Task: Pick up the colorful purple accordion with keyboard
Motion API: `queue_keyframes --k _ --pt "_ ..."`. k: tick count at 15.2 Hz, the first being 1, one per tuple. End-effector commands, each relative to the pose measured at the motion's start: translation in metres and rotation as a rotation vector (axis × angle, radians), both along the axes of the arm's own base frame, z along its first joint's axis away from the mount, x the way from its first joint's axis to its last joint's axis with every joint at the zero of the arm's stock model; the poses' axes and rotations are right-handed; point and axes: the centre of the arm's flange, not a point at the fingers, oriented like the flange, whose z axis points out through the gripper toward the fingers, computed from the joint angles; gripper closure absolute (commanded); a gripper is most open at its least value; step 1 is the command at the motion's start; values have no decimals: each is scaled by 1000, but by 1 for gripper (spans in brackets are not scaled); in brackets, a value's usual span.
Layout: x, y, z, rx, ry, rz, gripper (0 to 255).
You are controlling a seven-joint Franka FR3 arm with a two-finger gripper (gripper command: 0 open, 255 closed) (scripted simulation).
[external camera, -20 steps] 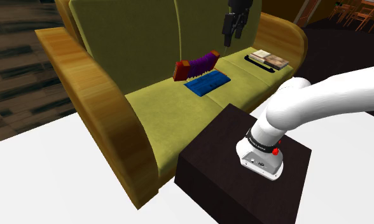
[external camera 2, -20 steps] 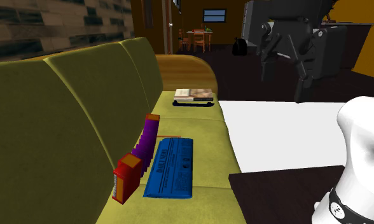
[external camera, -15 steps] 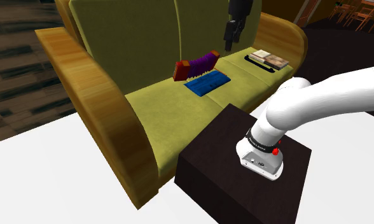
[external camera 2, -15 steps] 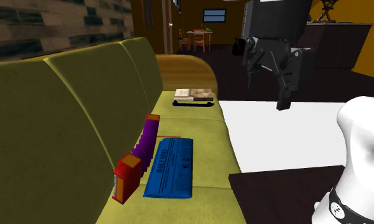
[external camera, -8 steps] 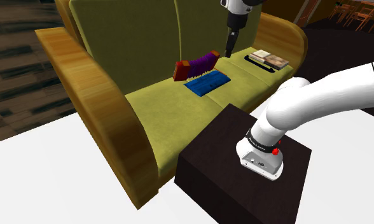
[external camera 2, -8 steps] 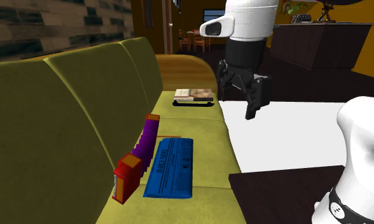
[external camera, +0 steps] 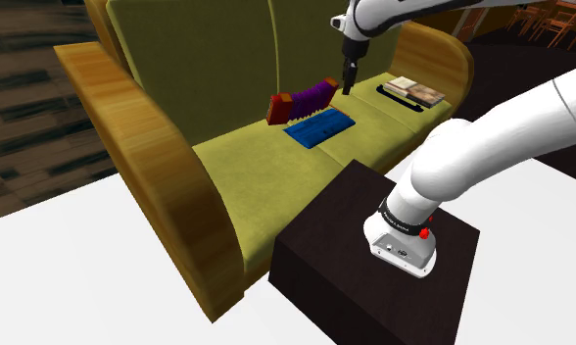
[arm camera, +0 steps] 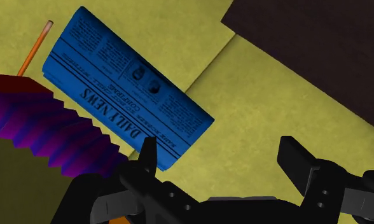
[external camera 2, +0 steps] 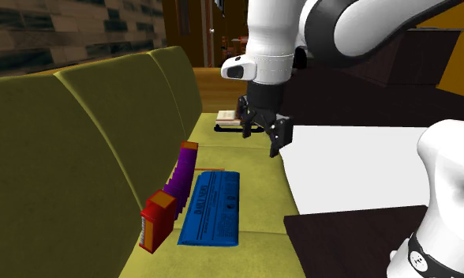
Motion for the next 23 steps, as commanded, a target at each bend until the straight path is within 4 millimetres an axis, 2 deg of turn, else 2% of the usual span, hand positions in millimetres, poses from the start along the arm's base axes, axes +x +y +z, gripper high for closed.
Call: queue_keyframes --k 1,13,21,22,23 --pt "13 -13 -13 -8 -8 60 0" --pt "107 -90 -98 -45 -45 395 0" --pt "183 -124 -151 -70 -69 618 0" --pt "191 -127 -156 -73 -72 642 0" --pt "192 -127 -161 -73 -72 642 0"
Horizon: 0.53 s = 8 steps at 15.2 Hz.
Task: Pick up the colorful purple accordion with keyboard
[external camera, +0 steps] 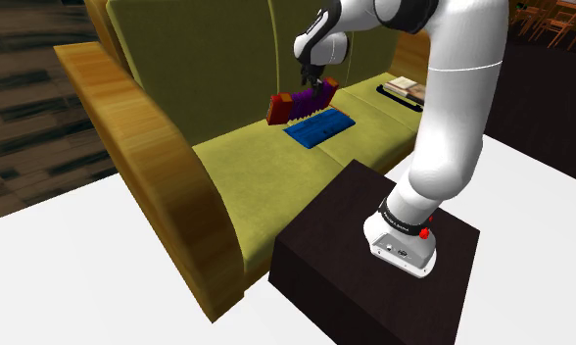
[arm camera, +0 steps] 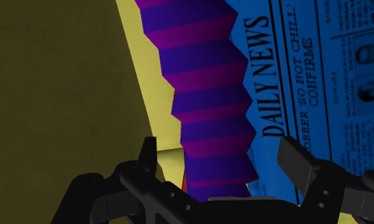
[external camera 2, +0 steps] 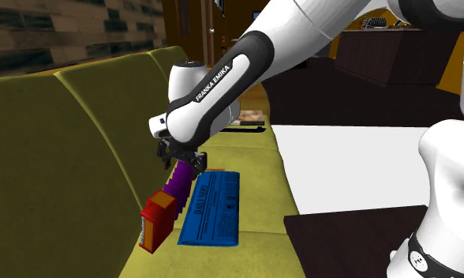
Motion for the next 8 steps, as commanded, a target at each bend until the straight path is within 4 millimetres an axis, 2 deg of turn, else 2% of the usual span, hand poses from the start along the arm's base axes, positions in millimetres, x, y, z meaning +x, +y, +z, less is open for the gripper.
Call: queue_keyframes --k 1,6,8 --pt "6 -3 -12 -1 -2 14 0" --pt "6 -3 -38 -1 -2 14 0" --pt "6 -3 -41 -1 -2 14 0"
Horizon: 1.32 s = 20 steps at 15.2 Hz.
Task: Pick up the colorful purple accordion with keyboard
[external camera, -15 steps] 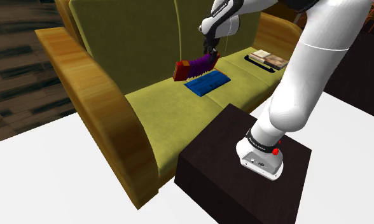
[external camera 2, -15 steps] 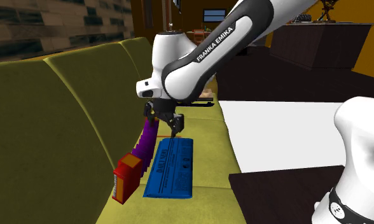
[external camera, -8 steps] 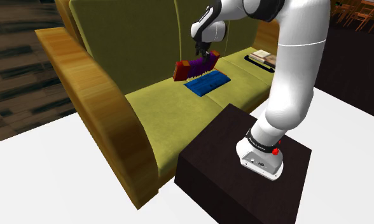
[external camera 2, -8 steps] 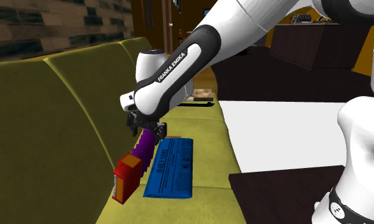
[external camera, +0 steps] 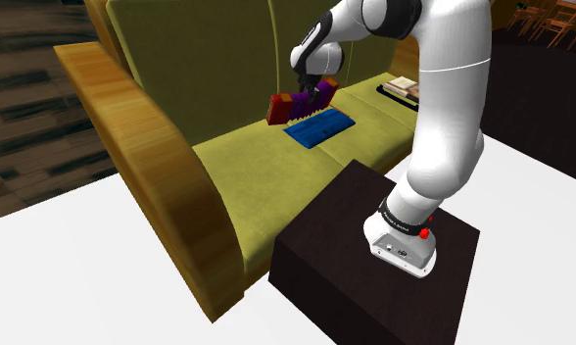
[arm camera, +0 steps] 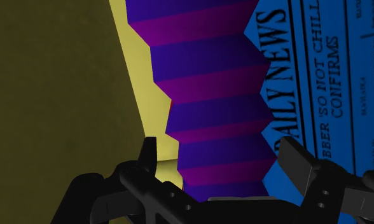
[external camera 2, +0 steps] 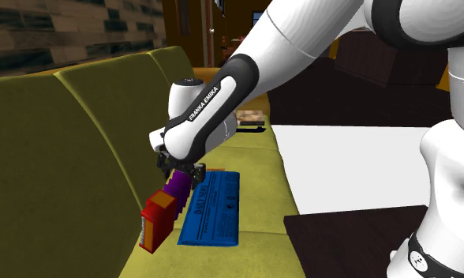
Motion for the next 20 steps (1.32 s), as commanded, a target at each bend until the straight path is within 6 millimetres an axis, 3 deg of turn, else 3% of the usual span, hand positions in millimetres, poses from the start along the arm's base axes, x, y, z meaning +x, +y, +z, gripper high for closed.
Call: queue_keyframes --k 1,10,20 --pt "0 0 -2 0 -1 0 255" --pt "0 0 -1 0 -1 0 255" --pt "0 0 51 0 -1 0 255"
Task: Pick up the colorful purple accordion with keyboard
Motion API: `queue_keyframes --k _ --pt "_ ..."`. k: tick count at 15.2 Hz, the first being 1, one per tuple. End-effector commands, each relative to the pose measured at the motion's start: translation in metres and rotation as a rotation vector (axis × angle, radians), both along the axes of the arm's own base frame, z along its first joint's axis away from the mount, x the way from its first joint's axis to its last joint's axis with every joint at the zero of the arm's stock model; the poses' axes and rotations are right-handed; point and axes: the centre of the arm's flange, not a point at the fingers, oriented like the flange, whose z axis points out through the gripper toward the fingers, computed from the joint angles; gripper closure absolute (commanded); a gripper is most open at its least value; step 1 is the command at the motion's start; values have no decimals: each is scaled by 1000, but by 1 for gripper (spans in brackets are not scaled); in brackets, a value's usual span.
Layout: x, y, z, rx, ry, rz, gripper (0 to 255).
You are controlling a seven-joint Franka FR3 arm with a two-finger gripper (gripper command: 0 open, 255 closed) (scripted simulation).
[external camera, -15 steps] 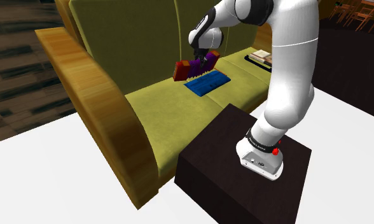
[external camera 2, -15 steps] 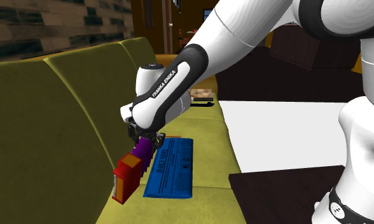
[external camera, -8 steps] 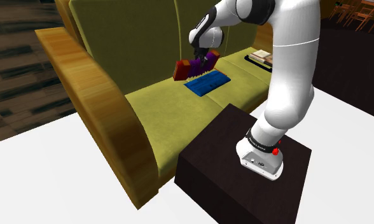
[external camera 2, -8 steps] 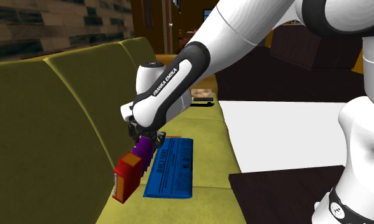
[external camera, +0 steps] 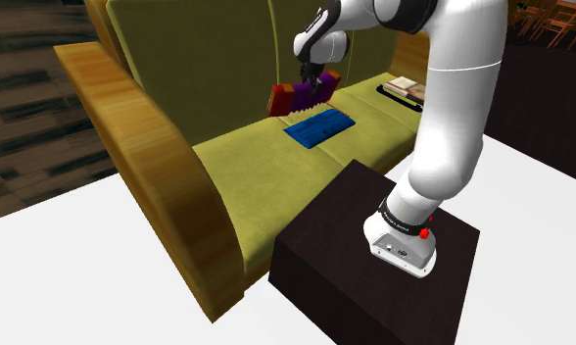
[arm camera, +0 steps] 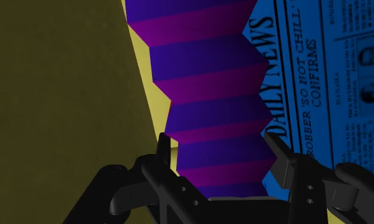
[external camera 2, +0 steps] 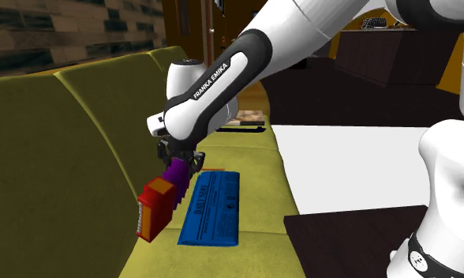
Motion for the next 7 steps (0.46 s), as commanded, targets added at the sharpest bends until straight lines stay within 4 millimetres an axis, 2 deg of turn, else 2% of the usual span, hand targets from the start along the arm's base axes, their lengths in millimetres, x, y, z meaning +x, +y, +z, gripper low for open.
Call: queue_keyframes --k 1,5,7 --pt "1 -1 13 -2 -5 0 255" --pt "1 -1 34 -2 -5 0 255" --pt "1 -1 35 -2 -5 0 255"
